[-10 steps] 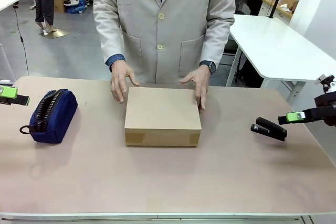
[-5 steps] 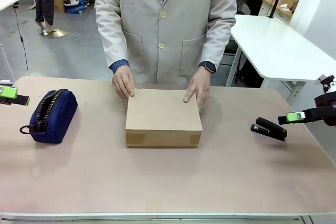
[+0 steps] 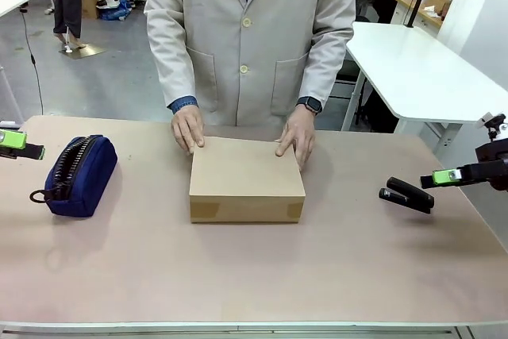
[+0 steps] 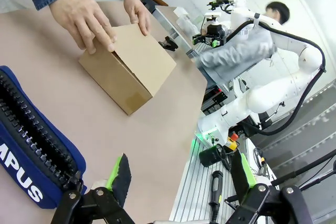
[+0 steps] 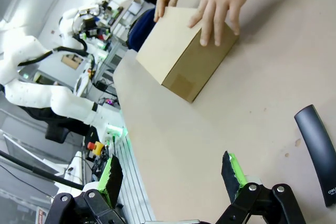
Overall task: Pack the item into the box.
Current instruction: Close the Mailer Box.
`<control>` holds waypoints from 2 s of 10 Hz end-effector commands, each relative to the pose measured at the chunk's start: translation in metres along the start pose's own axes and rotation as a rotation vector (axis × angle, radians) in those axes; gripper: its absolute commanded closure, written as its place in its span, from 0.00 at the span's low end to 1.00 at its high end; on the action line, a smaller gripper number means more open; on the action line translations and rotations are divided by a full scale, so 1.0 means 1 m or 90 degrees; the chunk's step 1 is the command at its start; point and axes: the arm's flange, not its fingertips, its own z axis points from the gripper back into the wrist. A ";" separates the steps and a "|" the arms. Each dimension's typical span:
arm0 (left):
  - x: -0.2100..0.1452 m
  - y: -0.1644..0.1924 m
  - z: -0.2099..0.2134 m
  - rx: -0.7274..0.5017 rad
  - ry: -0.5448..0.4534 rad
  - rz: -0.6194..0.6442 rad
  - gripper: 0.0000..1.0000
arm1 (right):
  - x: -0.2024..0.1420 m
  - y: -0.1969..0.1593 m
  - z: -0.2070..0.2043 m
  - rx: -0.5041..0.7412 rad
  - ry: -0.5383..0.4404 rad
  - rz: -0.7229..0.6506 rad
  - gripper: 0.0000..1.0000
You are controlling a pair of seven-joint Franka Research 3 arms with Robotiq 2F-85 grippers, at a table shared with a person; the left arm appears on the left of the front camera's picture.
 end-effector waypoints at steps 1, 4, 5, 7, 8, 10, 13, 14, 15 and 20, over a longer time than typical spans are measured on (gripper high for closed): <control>0.001 -0.002 -0.002 0.003 -0.003 -0.009 0.00 | 0.001 0.001 0.000 0.000 0.008 0.004 0.00; 0.001 -0.002 -0.002 0.003 -0.003 -0.009 0.00 | 0.001 0.001 0.000 0.000 0.008 0.004 0.00; 0.001 -0.002 -0.002 0.003 -0.003 -0.009 0.00 | 0.001 0.001 0.000 0.000 0.008 0.004 0.00; 0.001 -0.002 -0.002 0.003 -0.003 -0.009 0.00 | 0.001 0.001 0.000 0.000 0.008 0.004 0.00; 0.001 -0.002 -0.002 0.003 -0.003 -0.009 0.00 | 0.001 0.001 0.000 0.000 0.008 0.004 0.00; 0.001 -0.002 -0.002 0.003 -0.003 -0.009 0.00 | 0.001 0.001 0.000 0.000 0.008 0.004 0.00; 0.001 -0.002 -0.002 0.003 -0.003 -0.009 0.00 | 0.001 0.001 0.000 0.000 0.008 0.004 0.00; 0.001 -0.002 -0.002 0.003 -0.003 -0.009 0.00 | 0.001 0.001 0.000 0.000 0.008 0.004 0.00; 0.001 -0.002 -0.002 0.003 -0.003 -0.009 0.00 | 0.001 0.001 0.000 0.000 0.008 0.004 0.00; 0.001 -0.002 -0.002 0.003 -0.003 -0.009 0.00 | 0.001 0.001 0.000 0.000 0.008 0.004 0.00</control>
